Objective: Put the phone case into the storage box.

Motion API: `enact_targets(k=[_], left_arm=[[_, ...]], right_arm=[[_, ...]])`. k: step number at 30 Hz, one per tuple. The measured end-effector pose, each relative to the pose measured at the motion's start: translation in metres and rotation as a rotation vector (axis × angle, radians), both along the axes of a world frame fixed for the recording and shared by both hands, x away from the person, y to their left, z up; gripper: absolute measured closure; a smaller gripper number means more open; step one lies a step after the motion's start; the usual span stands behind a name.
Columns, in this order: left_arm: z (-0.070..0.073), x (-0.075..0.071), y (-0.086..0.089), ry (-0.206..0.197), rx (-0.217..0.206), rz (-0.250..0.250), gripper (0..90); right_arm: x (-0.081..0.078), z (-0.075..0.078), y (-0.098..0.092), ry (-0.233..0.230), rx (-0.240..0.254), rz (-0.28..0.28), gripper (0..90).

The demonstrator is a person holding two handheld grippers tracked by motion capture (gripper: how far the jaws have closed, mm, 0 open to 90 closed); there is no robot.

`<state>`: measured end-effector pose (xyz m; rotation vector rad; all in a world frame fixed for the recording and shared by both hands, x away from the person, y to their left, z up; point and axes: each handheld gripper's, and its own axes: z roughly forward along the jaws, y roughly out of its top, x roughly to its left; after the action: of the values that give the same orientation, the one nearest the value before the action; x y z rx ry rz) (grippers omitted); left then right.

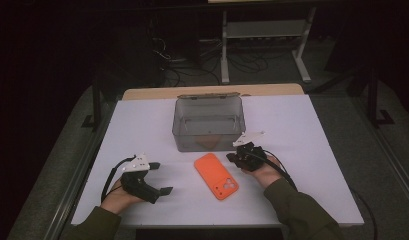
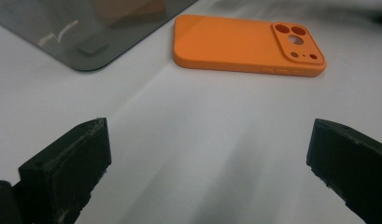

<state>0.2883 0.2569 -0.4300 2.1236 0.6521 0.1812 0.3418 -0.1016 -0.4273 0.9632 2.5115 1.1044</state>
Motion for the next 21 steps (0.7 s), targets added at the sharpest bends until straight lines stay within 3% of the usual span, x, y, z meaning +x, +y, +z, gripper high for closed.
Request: enact_targets(k=[21], left_arm=[[-0.001,0.000,0.000,0.000,0.000,-0.002,0.0]], right_arm=[[0.015,-0.012,0.025,-0.018,-0.047,0.014,88.7]])
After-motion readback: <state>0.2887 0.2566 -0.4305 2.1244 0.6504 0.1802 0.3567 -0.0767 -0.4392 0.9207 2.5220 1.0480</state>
